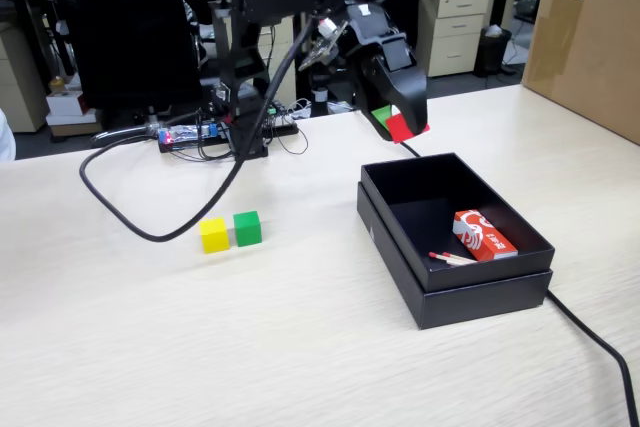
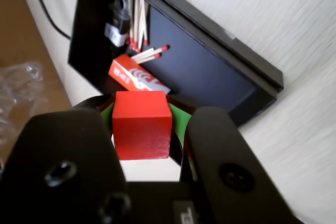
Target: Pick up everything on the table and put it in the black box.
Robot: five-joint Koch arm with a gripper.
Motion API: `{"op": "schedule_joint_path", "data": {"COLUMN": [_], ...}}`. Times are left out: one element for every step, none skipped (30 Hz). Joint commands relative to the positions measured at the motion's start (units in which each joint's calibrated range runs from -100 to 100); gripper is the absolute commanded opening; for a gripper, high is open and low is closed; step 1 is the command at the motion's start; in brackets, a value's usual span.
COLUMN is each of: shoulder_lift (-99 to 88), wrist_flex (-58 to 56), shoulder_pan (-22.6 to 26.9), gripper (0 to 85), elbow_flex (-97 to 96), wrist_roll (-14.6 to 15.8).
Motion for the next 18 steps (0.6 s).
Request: {"op": "schedule_joint_path", "data": {"shoulder_lift": [6.4,7.5,8.4,9.5,11.9,14.2,15.0,16.4,17.0,18.2,21.0,22.1,22.5,22.9,23.9,25.5,26.2,27.1], "wrist_flex": [0.5,0.5,0.5,0.5,0.5,0.5,0.5,0.5,0.5,0.5,0.5,0.5,0.5,0.5,0.4,-0.4,-0.4,-0.4], "shoulder_pan": [0.9,0.9,0.9,0.8,0.8,0.9,0.9,1.0,1.0,1.0,1.0,1.0,0.9,0.9,0.9,0.8,0.7,0.7], "gripper": [0.9,0.9,0.9,0.9,0.9,0.9,0.9,0.9,0.9,0.9,1.1,0.9,0.9,1.1,0.9,1.1,1.1,1.1], "elbow_flex": [3.6,3.6,3.6,3.5,3.5,3.7,4.0,4.3,4.5,4.6,4.6,4.6,4.5,4.4,4.3,4.3,4.3,4.3], "wrist_roll": [0.9,1.0,1.1,1.1,1.1,1.1,1.1,1.1,1.1,1.1,1.1,1.2,1.2,1.3,1.6,1.8,1.8,1.8]}}
